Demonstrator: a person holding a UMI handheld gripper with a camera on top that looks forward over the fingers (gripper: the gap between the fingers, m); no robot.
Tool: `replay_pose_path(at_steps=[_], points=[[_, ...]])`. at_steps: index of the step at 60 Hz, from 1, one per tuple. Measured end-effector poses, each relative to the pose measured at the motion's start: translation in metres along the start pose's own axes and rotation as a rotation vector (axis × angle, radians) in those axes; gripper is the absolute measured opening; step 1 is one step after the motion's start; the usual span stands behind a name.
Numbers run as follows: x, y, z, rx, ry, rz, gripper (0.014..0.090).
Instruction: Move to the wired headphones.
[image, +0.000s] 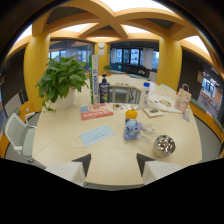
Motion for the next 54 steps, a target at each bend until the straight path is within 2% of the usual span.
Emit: replay_pose_path(at_steps=[18, 31, 45, 54], points=[[0.004, 0.031, -0.016, -0.026, 0.032, 0.001, 0.0861], [0.065, 0.044, -0.007, -0.061, 0.113, -0.014, 0.0865], [0.136, -0.001, 0.059, -0.043, 0.133, -0.007, 0.0866], [0.176, -0.027, 0.124, -0.077, 0.119, 0.002, 0.0867]])
